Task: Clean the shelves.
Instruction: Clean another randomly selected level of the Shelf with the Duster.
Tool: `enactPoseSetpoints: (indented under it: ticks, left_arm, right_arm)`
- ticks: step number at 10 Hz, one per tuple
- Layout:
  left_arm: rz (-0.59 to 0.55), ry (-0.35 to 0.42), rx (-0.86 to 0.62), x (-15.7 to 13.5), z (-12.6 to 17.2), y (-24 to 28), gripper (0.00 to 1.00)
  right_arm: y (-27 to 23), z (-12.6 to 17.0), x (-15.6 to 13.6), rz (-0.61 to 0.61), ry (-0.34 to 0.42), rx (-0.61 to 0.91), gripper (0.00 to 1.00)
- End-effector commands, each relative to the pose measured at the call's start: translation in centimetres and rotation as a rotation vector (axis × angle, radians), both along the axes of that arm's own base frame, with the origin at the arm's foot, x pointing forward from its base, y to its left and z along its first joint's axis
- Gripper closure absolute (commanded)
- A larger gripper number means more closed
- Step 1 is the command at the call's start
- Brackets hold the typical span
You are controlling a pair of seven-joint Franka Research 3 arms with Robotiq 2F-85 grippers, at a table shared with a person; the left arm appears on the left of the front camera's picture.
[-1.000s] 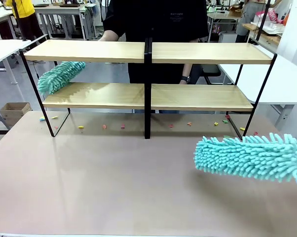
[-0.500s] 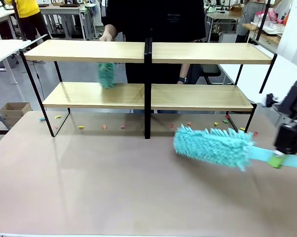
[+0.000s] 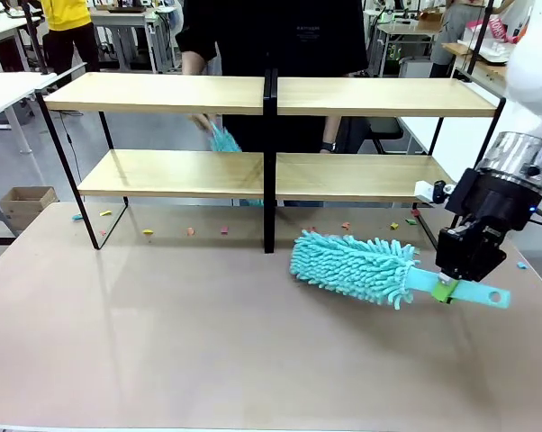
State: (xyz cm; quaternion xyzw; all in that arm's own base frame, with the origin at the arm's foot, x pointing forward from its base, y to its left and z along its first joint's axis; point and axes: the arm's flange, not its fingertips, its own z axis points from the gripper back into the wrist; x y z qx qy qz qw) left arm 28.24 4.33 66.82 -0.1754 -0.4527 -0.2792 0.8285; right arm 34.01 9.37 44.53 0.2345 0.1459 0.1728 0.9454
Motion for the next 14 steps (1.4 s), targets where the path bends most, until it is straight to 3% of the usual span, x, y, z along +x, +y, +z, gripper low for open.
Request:
enactPoseSetpoints:
  ticks: [1, 4, 7, 9, 14]
  left_arm:
    - [-0.001, 0.000, -0.002, 0.0, -0.1, 0.0, 0.00]
    - [-0.001, 0.000, -0.002, 0.0, -0.1, 0.0, 0.00]
    - [-0.001, 0.000, -0.002, 0.0, -0.1, 0.0, 0.00]
    - [-0.001, 0.000, -0.002, 0.0, -0.1, 0.0, 0.00]
    - [-0.001, 0.000, -0.002, 0.0, -0.1, 0.0, 0.00]
  right_arm:
    - [-0.4, 0.0, 0.2, -0.073, -0.043, -0.039, 0.87]
    - [1.3, -2.7, 2.6, -0.101, -0.174, 0.062, 0.87]
    - [2.1, -5.2, 4.7, -0.121, -0.179, 0.086, 0.87]
    - [3.0, -5.4, 5.7, -0.157, -0.257, 0.123, 0.87]
    - [5.4, -10.1, 8.2, -0.228, -0.234, -0.007, 0.87]
